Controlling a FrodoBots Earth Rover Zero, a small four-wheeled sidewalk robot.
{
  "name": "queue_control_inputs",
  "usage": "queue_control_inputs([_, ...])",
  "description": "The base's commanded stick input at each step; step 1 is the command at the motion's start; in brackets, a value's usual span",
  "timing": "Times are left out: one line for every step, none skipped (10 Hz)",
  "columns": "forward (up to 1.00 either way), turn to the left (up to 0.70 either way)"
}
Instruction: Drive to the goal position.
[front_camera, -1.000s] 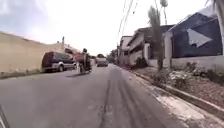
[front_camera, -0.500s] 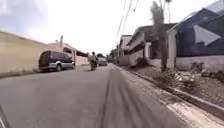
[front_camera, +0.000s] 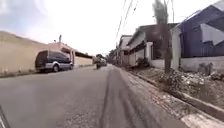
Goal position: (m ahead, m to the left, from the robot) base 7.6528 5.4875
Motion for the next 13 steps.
queue_control_inputs([0.7,0.01])
queue_control_inputs([0.7,0.01])
queue_control_inputs([0.7,0.01])
queue_control_inputs([0.7,0.01])
queue_control_inputs([0.7,0.01])
queue_control_inputs([0.7,0.01])
queue_control_inputs([0.7,0.02])
queue_control_inputs([0.7,0.09])
queue_control_inputs([0.7,0.3])
queue_control_inputs([0.7,0.33])
queue_control_inputs([0.7,0.18])
queue_control_inputs([0.7,0.01])
queue_control_inputs([0.7,0.01])
